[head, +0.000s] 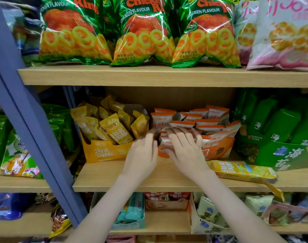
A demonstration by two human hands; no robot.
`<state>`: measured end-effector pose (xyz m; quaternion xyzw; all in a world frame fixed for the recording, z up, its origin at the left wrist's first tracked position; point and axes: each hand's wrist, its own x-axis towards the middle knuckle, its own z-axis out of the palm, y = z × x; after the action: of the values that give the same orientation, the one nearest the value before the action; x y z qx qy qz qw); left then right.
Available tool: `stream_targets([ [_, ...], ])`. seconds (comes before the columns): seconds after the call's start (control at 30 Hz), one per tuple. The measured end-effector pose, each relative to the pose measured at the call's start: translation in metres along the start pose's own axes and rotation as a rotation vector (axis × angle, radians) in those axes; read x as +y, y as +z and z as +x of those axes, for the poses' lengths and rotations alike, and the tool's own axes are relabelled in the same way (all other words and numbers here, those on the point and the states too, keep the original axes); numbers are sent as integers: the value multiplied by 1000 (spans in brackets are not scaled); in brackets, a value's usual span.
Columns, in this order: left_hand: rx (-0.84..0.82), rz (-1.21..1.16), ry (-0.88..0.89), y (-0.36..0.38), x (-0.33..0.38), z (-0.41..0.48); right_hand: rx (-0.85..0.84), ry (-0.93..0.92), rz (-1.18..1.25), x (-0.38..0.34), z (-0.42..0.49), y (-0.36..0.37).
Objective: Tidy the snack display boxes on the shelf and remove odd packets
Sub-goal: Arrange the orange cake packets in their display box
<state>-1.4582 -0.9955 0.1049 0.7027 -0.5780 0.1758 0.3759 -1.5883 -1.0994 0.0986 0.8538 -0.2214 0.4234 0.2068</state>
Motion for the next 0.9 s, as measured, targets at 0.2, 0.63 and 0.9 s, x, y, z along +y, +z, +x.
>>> stream_targets([
  [0.2,-61,46,164,15,-19,-15,-92,44,160,18,4,-7],
  [0.63,135,-243,202,22,20,-21,-90,153,157,-7,-29,-37],
  [0.9,107,-115,-133,17,25,2,-31,122,54,-4,-36,-28],
])
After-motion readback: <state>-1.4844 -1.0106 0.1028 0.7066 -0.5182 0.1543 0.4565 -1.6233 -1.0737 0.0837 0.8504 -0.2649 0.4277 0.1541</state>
